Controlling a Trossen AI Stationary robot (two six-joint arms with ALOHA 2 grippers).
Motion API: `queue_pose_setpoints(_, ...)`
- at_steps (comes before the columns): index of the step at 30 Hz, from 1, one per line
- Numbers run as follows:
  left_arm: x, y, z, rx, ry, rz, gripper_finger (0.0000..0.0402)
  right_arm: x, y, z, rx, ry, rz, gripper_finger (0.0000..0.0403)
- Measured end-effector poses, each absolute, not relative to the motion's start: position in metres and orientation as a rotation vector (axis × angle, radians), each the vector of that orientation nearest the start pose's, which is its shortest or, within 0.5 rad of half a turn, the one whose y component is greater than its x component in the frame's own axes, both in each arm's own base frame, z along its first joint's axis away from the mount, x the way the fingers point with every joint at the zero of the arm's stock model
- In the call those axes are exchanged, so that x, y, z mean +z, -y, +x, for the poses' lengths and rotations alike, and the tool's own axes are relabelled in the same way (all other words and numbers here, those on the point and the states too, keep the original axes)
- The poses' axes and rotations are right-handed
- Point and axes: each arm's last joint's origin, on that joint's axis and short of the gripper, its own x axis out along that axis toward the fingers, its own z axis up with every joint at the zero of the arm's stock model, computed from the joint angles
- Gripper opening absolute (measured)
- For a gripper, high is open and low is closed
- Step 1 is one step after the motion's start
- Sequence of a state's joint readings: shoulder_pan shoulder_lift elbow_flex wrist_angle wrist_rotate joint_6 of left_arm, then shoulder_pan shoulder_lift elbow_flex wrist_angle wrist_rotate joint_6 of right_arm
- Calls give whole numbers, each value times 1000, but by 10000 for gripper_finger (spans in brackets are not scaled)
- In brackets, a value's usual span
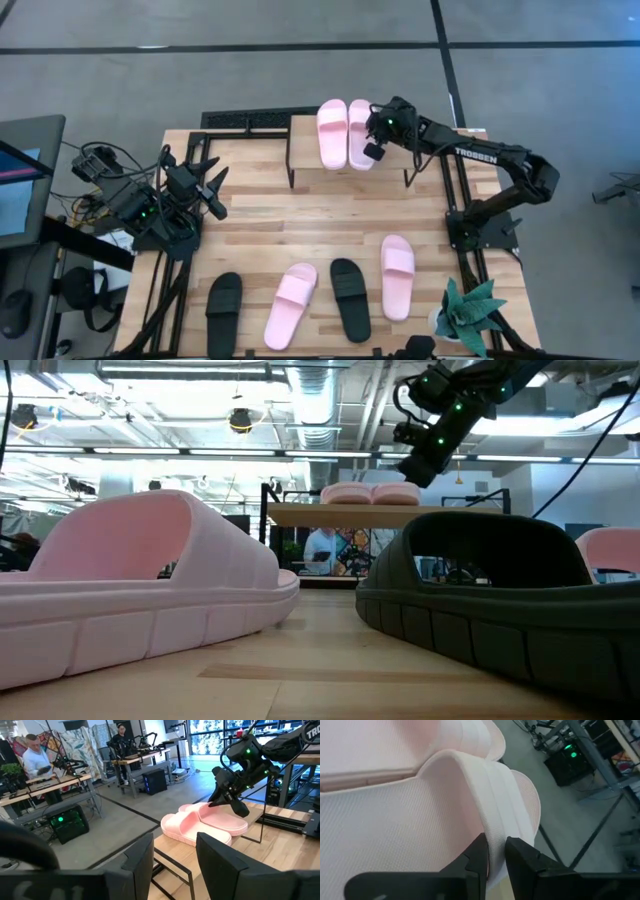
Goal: Pick and place slides into the shelf
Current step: Put the top pink slide on the shelf
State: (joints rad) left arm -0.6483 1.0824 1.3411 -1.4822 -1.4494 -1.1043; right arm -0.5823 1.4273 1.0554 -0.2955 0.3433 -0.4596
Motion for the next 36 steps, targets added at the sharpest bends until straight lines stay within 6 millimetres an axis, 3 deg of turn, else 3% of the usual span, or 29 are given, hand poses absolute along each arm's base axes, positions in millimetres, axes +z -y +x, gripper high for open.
queue_pose_setpoints(10,390,63,131,872,-155,51,139,273,171,255,-699,-890,-386,57)
queue_pose_setpoints(19,390,63,131,872,-155,51,139,285,173,258,-710,-851,-394,57)
queue_pose_setpoints(36,390,63,131,869,-160,49,139,283,179,251,-732,-883,-351,57)
